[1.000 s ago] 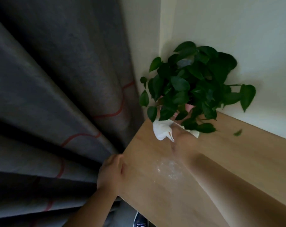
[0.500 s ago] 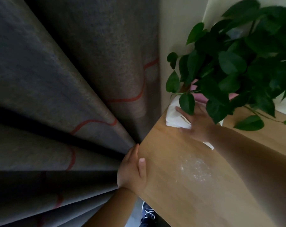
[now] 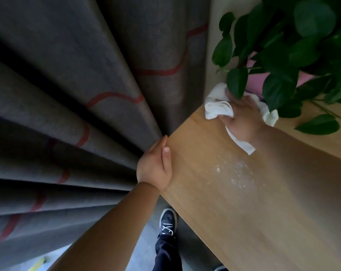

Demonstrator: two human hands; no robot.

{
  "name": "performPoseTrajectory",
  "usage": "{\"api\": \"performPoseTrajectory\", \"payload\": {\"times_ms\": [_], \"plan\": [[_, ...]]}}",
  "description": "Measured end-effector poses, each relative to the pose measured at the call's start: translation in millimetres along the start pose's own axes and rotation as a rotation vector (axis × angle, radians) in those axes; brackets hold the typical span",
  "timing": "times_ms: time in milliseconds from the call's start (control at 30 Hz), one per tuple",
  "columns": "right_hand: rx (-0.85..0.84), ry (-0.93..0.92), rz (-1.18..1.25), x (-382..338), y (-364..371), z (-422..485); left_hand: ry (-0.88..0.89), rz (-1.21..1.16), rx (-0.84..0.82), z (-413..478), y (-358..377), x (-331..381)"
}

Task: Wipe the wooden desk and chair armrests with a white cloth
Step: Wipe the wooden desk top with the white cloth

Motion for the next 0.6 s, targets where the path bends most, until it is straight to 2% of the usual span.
{"api": "performPoseTrajectory", "payload": {"times_ms": [133, 200, 300, 367, 400, 467, 533, 600], "plan": [[-0.098, -0.094, 0.057, -44.6, 32.9, -15.5, 0.003, -0.057, 0.051, -2.9, -1.4, -4.5], [-0.084, -0.174, 0.107, -71.7, 39.4, -27.7, -0.005, -0.101, 0.072, -4.7, -2.4, -6.9], [-0.106, -0.197, 0.223, -96.7, 45.3, -44.3, -0.021, -0.144, 0.100, -7.0, -3.9, -11.1], [-0.183, -0.185, 0.272, -111.4, 56.9, -56.6, -0.019, -0.152, 0.114, -7.6, -5.9, -10.7], [-0.238, -0.136, 0.334, -114.6, 60.6, -62.7, -0.029, -0.160, 0.117, -7.4, -6.8, -10.7], [-0.314, 0.098, 0.585, -106.2, 55.3, -74.5, -0.101, -0.214, 0.132, -10.2, -9.3, -15.6], [-0.256, 0.336, 0.766, -82.5, 33.6, -83.1, -0.208, -0.353, 0.188, -19.3, -12.4, -26.1], [-0.099, 0.400, 0.737, -48.7, -1.1, -89.8, -0.281, -0.490, 0.226, -32.4, -10.1, -31.3]]}}
Point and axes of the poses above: each hand's wrist, its own z-axis towards the middle knuckle, its own y-axis out of the palm, x = y × z, the point moved 10 cm from there along z, towards the middle knuckle, and after that the axes turned 3 degrees about -x, right-handed, at the moved point
